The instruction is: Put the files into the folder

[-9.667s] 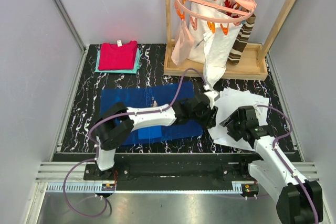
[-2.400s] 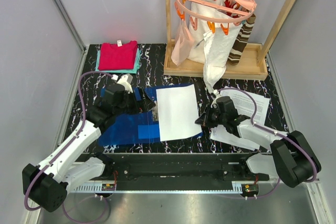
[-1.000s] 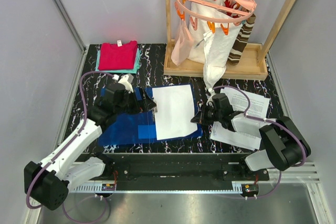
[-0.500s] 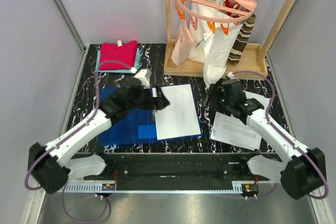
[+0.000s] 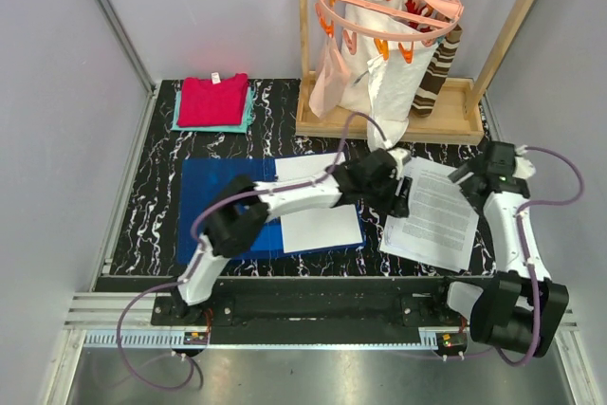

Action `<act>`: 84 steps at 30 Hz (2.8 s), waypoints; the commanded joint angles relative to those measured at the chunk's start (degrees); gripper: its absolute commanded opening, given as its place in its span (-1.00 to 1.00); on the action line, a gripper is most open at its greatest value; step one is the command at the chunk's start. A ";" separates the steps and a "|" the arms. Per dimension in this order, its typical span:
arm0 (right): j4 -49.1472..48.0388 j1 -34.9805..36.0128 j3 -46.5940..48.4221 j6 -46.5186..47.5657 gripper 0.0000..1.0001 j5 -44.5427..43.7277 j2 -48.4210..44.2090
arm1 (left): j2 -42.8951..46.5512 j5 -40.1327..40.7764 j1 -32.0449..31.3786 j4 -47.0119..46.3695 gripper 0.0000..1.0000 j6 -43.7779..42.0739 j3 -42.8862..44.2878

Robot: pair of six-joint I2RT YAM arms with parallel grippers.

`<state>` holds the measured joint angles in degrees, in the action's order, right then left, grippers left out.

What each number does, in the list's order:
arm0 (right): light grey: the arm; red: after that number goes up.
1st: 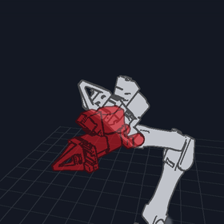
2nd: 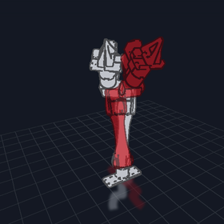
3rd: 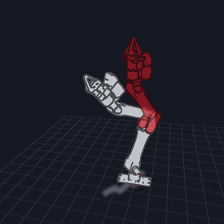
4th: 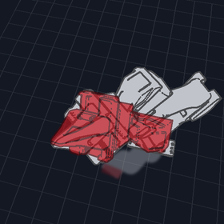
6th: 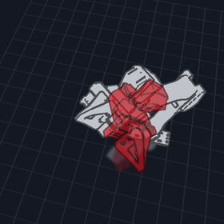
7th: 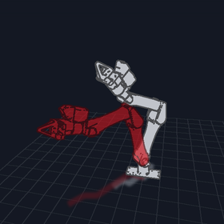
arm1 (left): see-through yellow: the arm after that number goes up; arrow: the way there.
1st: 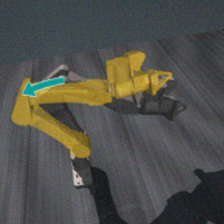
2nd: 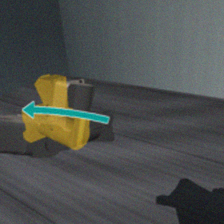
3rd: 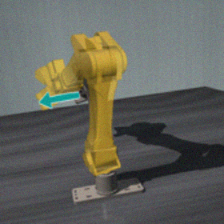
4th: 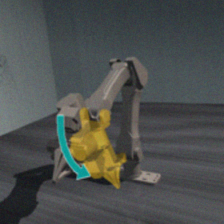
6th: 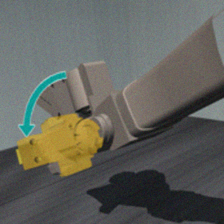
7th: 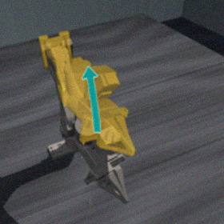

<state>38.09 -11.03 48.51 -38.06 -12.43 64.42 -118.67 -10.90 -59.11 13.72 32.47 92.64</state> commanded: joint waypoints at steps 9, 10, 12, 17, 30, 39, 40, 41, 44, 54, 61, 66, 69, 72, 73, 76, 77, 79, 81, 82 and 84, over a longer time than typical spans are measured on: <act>-12.42 -21.14 -2.63 2.03 0.96 4.69 10.54 | -19.57 -4.31 -2.85 2.71 -0.03 7.16 18.10; -13.38 -21.49 -2.81 2.38 0.98 5.74 11.68 | -19.75 -3.79 -2.24 3.24 -0.05 7.95 17.14; -14.70 -22.02 -3.33 2.82 0.97 10.47 13.00 | -20.02 -4.39 -1.45 3.16 -0.09 9.88 16.00; -18.74 -23.43 -6.14 3.52 0.86 17.52 14.94 | -20.54 -6.32 1.28 4.30 -0.11 10.60 13.88; -22.17 -23.52 -11.50 3.43 0.79 24.72 17.05 | -22.39 -12.13 3.74 4.83 -0.15 9.99 14.32; -26.66 -23.52 -15.55 4.31 0.76 36.59 16.10 | -22.04 -13.27 4.18 4.74 -0.16 8.93 13.97; -26.57 -23.60 -15.73 4.49 0.77 36.94 15.13 | -22.04 -13.80 4.09 4.74 -0.16 8.75 14.06; -26.40 -23.52 -16.08 4.75 0.77 37.38 13.99 | -22.13 -13.89 4.09 4.65 -0.16 8.75 14.06; -26.22 -23.60 -17.31 3.97 0.77 39.31 8.89 | -22.13 -14.07 4.18 4.57 -0.16 8.40 14.23; -20.86 -23.60 -16.78 5.46 0.78 40.28 0.61 | -21.78 -14.50 4.27 4.39 -0.17 7.52 13.62; -19.37 -23.60 -17.14 5.46 0.78 43.71 -0.78 | -21.60 -14.50 4.27 4.13 -0.17 7.52 13.71; -15.33 -23.51 -15.30 6.68 0.78 44.16 -4.12 | -22.13 -14.86 4.27 3.95 -0.18 8.05 14.32; -14.53 -23.51 -14.85 7.83 0.79 42.92 -4.13 | -22.22 -15.03 4.18 3.51 -0.18 8.31 14.50; -14.88 -23.51 -15.29 8.00 0.79 42.57 -3.08 | -22.39 -15.29 4.27 3.51 -0.19 8.40 14.59; -15.06 -23.51 -15.29 8.09 0.78 42.40 -2.64 | -22.48 -15.38 4.27 3.60 -0.19 8.40 14.67; -15.32 -23.43 -15.64 7.74 0.58 42.05 -2.11 | -22.48 -15.47 4.18 3.51 -0.20 8.40 14.59; -15.41 -23.51 -15.73 7.74 0.51 41.87 -2.37 | -22.39 -15.47 4.18 3.60 -0.20 8.40 14.59; -15.50 -23.51 -15.73 7.57 0.17 41.78 -2.46 | -22.48 -15.65 4.18 3.42 -0.20 8.49 14.76; -15.50 -23.51 -15.38 7.74 -0.05 41.96 -2.64 | -22.48 -15.65 4.18 3.42 -0.21 8.49 15.02; -15.50 -23.43 -15.29 7.74 -0.19 41.78 -2.90 | -22.39 -15.73 4.27 3.42 -0.21 8.58 15.20; -15.32 -23.43 -14.59 7.74 -0.28 41.43 -3.60 | -22.30 -15.82 4.18 3.51 -0.21 8.58 15.29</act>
<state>22.70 -34.61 31.70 -30.87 29.47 62.26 -138.72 -25.67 -54.65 15.27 41.74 107.85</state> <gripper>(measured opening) 0.399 0.395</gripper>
